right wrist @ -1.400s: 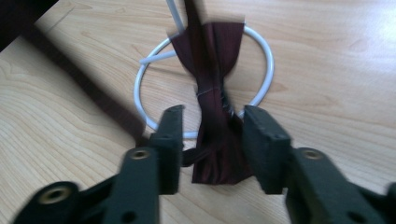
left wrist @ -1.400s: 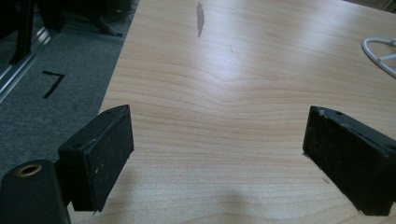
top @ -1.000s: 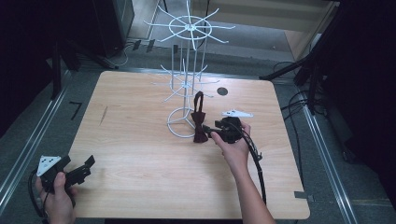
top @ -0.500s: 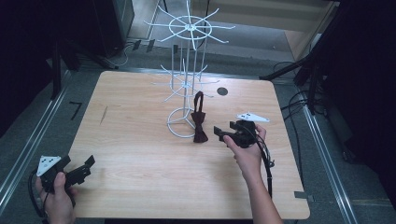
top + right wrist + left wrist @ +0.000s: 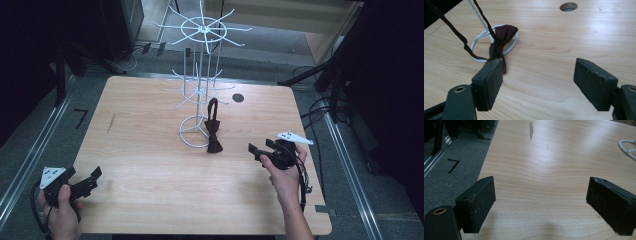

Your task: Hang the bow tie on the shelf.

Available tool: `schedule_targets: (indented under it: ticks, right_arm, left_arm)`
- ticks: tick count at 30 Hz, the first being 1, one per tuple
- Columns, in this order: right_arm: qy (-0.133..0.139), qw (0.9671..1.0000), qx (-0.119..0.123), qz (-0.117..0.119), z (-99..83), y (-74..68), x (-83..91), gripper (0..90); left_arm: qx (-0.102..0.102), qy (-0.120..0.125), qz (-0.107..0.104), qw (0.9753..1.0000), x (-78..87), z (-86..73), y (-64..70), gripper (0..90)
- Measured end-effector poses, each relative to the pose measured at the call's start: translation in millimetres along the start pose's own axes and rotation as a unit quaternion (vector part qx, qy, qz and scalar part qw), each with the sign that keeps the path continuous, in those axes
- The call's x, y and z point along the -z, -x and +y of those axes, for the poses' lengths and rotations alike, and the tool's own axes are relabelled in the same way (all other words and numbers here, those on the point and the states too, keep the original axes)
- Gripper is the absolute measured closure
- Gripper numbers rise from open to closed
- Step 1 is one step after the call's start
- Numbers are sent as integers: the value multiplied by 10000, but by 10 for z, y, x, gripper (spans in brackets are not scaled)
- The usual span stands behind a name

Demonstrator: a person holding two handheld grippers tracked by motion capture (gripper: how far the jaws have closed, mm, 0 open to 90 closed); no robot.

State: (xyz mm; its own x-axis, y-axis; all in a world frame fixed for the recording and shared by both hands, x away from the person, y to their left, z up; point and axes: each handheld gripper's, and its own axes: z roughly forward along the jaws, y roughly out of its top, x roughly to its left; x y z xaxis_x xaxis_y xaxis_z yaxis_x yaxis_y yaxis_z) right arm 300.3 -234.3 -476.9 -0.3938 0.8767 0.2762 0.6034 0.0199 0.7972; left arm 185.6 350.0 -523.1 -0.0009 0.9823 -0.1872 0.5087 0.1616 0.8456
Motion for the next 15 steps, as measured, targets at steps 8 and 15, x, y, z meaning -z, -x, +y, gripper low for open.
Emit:
schedule_targets:
  ticks: [8, 15]
  right_arm:
    - [69, 9999, -65, -122, -175, 192, 199, 211]
    - [154, 9996, -82, -202, -328, 351, 380, 203]
  left_arm:
    - [-30, -19, 16, 10000, -1, 1, 2, 94]
    - [-53, -32, 24, 10000, 1, 0, 14, 94]
